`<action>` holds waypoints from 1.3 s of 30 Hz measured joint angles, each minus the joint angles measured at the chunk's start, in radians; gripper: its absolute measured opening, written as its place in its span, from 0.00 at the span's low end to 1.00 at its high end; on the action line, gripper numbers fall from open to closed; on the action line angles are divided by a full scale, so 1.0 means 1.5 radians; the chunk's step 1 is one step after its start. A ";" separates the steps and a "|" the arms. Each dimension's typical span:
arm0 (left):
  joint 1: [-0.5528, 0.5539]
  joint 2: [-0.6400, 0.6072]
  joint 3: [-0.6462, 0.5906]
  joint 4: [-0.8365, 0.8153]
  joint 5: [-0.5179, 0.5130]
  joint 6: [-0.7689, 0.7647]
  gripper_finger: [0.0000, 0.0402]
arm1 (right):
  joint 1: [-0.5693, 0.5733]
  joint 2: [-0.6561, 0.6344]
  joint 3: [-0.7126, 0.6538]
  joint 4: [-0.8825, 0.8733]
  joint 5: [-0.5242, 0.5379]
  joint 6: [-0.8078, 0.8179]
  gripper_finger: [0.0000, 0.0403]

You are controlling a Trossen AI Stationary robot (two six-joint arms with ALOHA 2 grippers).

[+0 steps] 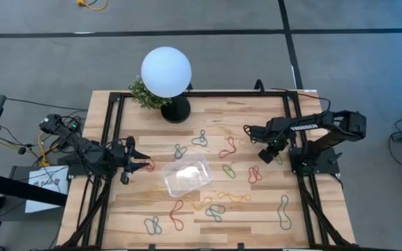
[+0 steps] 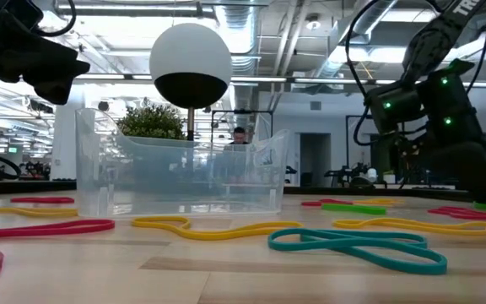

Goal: Pick and place items into bin
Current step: Put the green rubber band into the transparent bin

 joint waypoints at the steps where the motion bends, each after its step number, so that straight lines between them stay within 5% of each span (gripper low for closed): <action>1: 0.000 0.000 0.000 -0.003 0.000 -0.008 0.27 | -0.003 0.000 0.000 0.003 -0.004 0.004 0.24; 7: 0.000 0.000 0.001 -0.007 0.000 -0.034 0.27 | -0.003 -0.002 0.000 0.013 -0.010 0.004 0.03; 19: 0.000 0.000 0.001 -0.010 -0.001 -0.041 0.27 | 0.097 -0.092 0.187 -0.053 0.017 0.044 0.01; 27: 0.000 0.000 0.001 -0.011 -0.002 -0.026 0.27 | 0.188 -0.102 0.321 0.277 0.071 -0.020 0.00; 33: 0.000 0.000 0.001 -0.011 -0.002 -0.025 0.27 | 0.220 -0.010 0.334 0.566 -0.022 -0.104 0.00; 39: 0.000 0.000 0.001 -0.010 -0.007 -0.019 0.27 | 0.239 0.159 0.461 0.533 -0.115 -0.152 0.00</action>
